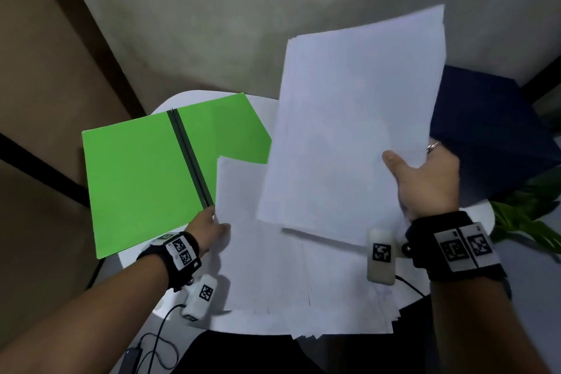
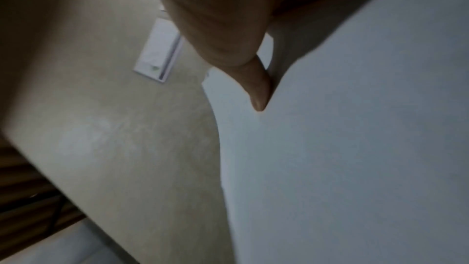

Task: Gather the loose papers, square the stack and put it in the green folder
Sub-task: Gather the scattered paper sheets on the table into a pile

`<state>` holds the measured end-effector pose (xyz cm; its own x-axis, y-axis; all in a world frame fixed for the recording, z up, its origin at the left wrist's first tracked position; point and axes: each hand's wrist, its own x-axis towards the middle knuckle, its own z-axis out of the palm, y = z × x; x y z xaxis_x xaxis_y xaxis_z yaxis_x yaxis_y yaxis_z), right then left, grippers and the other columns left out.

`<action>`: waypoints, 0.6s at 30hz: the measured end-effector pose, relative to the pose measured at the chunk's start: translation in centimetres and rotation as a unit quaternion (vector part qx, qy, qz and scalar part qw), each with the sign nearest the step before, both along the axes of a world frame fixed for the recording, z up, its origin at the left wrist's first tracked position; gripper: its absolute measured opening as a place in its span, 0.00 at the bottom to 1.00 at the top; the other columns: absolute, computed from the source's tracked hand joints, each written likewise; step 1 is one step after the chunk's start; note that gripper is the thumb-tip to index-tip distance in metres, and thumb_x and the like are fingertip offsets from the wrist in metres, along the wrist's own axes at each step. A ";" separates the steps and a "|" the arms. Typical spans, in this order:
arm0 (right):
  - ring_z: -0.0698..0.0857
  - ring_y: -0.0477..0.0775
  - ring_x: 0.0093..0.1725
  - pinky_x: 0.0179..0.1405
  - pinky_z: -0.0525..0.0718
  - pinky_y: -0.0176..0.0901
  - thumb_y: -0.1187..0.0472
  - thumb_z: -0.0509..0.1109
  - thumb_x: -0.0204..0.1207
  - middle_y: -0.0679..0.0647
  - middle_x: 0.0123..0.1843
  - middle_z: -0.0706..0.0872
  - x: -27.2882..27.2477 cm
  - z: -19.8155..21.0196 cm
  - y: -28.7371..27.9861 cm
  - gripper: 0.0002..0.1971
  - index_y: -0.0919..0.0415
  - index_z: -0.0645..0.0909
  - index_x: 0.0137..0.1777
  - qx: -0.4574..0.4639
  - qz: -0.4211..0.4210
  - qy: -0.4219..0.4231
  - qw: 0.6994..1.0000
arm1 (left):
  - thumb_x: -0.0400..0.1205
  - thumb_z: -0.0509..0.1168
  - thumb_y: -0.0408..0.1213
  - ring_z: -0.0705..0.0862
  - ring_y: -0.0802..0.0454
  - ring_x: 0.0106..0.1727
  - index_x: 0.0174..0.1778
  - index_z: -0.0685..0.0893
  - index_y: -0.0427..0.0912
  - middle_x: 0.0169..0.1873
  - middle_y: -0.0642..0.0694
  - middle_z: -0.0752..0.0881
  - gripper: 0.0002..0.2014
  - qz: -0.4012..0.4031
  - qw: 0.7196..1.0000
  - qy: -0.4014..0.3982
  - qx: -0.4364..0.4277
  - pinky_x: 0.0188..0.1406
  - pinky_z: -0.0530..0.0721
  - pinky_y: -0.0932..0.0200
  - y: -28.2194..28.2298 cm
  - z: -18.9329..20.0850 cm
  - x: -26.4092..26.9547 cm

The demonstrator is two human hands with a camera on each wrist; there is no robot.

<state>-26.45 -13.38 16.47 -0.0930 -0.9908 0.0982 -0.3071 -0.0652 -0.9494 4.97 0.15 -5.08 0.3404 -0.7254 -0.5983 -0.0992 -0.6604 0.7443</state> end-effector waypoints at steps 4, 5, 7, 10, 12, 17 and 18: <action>0.90 0.46 0.40 0.50 0.88 0.46 0.71 0.80 0.68 0.50 0.45 0.92 1.7 -7.7 0.0 0.14 0.58 0.86 0.50 0.130 0.039 -0.012 0.991 | 0.80 0.66 0.42 0.88 0.37 0.47 0.60 0.81 0.36 0.49 0.33 0.89 0.16 0.086 0.982 0.166 0.007 0.48 0.87 0.31 -0.7 0.0 -0.2; 0.90 0.50 0.45 0.54 0.88 0.48 0.70 0.81 0.68 0.53 0.50 0.92 2.4 -10.1 0.4 0.16 0.59 0.85 0.54 0.174 0.054 -0.001 0.983 | 0.84 0.63 0.49 0.86 0.38 0.48 0.59 0.80 0.36 0.50 0.34 0.87 0.19 0.132 0.969 0.206 0.020 0.49 0.86 0.40 -0.8 0.9 -0.4; 0.87 0.52 0.57 0.62 0.83 0.43 0.65 0.80 0.71 0.53 0.64 0.87 3.8 -14.1 1.5 0.24 0.61 0.79 0.67 0.243 0.088 0.073 0.963 | 0.81 0.59 0.64 0.82 0.36 0.65 0.70 0.77 0.39 0.66 0.38 0.82 0.33 0.159 0.954 0.247 0.064 0.67 0.79 0.40 -1.0 1.2 -0.2; 0.74 0.57 0.75 0.76 0.71 0.46 0.51 0.68 0.81 0.56 0.78 0.74 4.6 -18.8 3.8 0.30 0.61 0.68 0.80 0.267 0.157 0.307 0.900 | 0.68 0.69 0.72 0.74 0.39 0.76 0.82 0.64 0.42 0.79 0.45 0.69 0.52 0.084 0.979 0.173 0.069 0.76 0.71 0.39 -1.0 1.8 -0.4; 0.69 0.60 0.77 0.76 0.73 0.54 0.49 0.61 0.84 0.56 0.79 0.69 4.2 -20.3 5.1 0.28 0.60 0.67 0.80 0.253 0.100 0.407 0.872 | 0.70 0.77 0.59 0.80 0.43 0.66 0.76 0.67 0.37 0.69 0.46 0.78 0.46 0.026 0.998 0.036 0.041 0.68 0.78 0.46 -0.6 1.7 -0.9; 0.73 0.63 0.74 0.73 0.75 0.54 0.53 0.61 0.83 0.63 0.76 0.71 4.1 -21.3 6.0 0.27 0.65 0.66 0.78 0.276 0.051 0.429 0.859 | 0.75 0.74 0.36 0.84 0.42 0.56 0.70 0.69 0.41 0.58 0.41 0.84 0.29 -0.024 0.990 -0.139 0.016 0.57 0.81 0.51 -0.1 0.5 -1.6; 0.76 0.64 0.72 0.70 0.77 0.53 0.55 0.61 0.83 0.64 0.74 0.74 4.4 -21.0 5.7 0.25 0.67 0.68 0.77 0.286 0.049 0.406 0.867 | 0.76 0.73 0.34 0.83 0.42 0.56 0.69 0.70 0.41 0.58 0.42 0.84 0.27 -0.021 0.990 -0.141 0.009 0.57 0.80 0.52 0.0 0.8 -1.3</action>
